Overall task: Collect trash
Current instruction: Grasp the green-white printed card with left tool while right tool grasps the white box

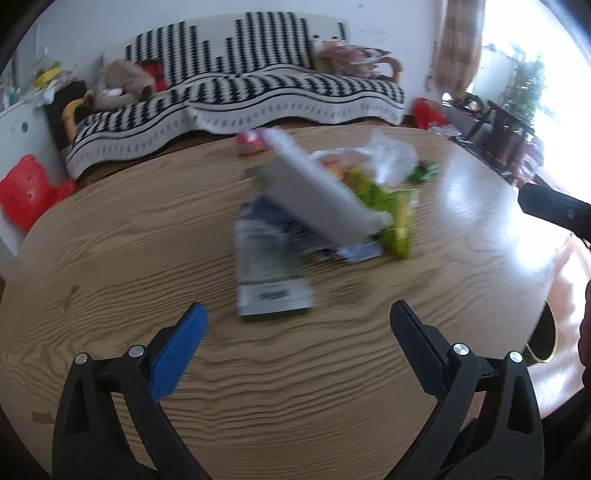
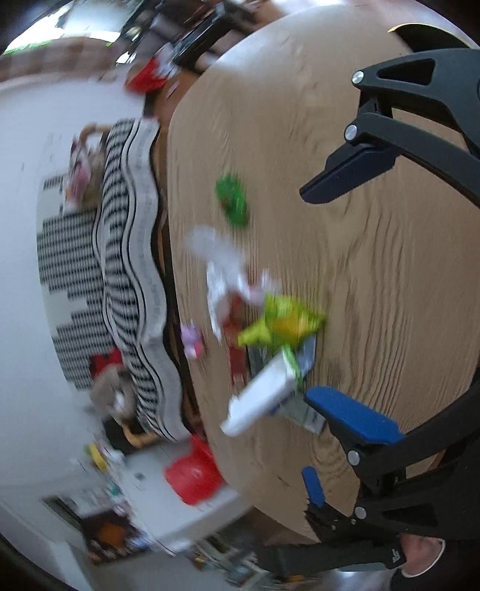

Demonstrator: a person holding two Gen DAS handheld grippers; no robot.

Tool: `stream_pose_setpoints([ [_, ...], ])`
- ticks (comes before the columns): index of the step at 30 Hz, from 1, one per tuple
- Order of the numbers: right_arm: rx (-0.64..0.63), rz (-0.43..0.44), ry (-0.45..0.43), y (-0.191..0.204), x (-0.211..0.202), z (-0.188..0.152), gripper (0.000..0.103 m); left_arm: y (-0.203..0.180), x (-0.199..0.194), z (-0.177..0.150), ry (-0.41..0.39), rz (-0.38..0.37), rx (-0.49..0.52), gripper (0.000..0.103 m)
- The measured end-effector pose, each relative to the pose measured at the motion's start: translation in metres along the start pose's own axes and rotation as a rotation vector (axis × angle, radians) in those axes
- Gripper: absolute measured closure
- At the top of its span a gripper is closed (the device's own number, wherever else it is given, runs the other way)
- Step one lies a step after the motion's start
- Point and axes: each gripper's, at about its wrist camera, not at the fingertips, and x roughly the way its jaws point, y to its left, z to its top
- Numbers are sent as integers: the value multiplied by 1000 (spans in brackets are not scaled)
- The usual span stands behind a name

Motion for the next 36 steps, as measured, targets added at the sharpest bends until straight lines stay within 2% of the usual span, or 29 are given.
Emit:
stream_pose_setpoints([
  [4,-51,32,12,28,24,8,7,16,9,-4,29,-18,-47,7],
  [9,-110,55,28,49,46,14,8,20,32,-7,65,0,-52,7],
  [13,-136,94,39,59,70,21,13,28,53,-5,112,-21,-107,7],
  [17,-165,103,61,66,92,24,20,31,65,1,119,-35,-136,7],
  [20,-168,102,79,69,108,25,27,30,74,4,106,12,-118,7],
  [23,-176,101,93,72,118,26,37,29,81,7,97,44,-103,7],
  [26,-182,118,109,76,125,24,57,26,84,7,91,60,-83,7],
  [27,-183,129,115,76,126,24,69,25,84,8,90,60,-80,8],
  [30,-192,133,88,80,120,24,76,20,84,8,86,74,-54,20],
  [32,-166,160,61,75,112,28,77,15,82,8,83,77,-31,36],
  [34,-136,187,37,71,103,33,77,13,81,8,77,76,-15,46],
  [36,-107,211,14,66,94,37,77,13,80,9,83,72,-22,47],
])
